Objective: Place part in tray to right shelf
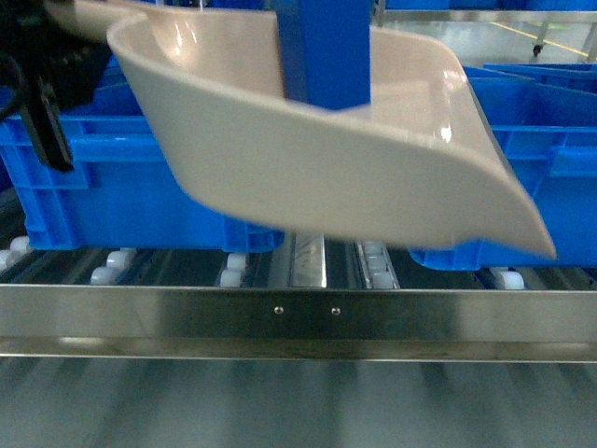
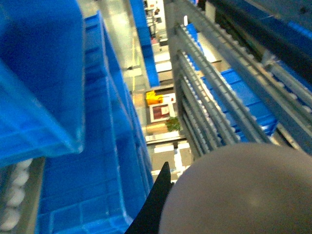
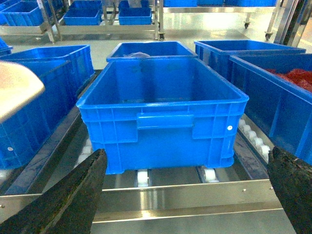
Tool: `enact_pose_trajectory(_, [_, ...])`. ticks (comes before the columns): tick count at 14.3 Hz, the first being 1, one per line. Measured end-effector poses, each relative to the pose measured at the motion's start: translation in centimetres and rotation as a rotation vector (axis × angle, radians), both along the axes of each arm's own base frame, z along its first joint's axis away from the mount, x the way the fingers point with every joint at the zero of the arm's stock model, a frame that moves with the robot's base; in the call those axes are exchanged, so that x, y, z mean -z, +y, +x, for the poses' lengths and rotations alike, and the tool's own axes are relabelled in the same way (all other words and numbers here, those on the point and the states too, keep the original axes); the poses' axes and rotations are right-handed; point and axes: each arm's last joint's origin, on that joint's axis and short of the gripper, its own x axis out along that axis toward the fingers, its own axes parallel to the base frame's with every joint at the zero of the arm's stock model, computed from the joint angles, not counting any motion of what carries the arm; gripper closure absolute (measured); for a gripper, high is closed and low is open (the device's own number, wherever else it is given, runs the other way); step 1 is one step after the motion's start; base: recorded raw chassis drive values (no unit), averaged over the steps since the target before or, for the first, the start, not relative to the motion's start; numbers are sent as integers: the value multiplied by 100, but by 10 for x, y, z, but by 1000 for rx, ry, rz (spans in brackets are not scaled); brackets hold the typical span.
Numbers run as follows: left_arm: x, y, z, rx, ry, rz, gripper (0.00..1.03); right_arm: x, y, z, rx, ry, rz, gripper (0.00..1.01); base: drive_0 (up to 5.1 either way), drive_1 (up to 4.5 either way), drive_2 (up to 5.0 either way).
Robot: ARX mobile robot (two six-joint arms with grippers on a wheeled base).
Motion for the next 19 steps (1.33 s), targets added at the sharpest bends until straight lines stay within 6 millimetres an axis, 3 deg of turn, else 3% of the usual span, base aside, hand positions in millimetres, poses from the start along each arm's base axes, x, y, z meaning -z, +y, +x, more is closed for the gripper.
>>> enact_pose_trajectory(4, [-55, 5, -13, -72, -134, -24, 91, 0, 0, 0, 0, 0, 0, 3, 0, 0, 0])
enact_pose_trajectory(8, [-52, 32, -6, -280, -92, 26, 91, 0, 0, 0, 0, 0, 0, 3, 0, 0, 0])
enact_pose_trajectory(10, [-50, 36, -4, -344, -89, 44, 91, 0, 0, 0, 0, 0, 0, 3, 0, 0, 0])
enact_pose_trajectory(11, [-51, 38, 0, -387, -77, 63, 91, 0, 0, 0, 0, 0, 0, 3, 0, 0, 0])
enact_pose_trajectory(14, [-72, 13, 54, -571, -1, 132, 91, 0, 0, 0, 0, -1, 0, 3, 0, 0, 0])
enact_pose_trajectory(17, [-96, 10, 60, -688, -47, 135, 91, 0, 0, 0, 0, -1, 0, 3, 0, 0, 0])
enact_pose_trajectory(19, [-95, 16, 60, -814, -8, 144, 91, 0, 0, 0, 0, -1, 0, 3, 0, 0, 0])
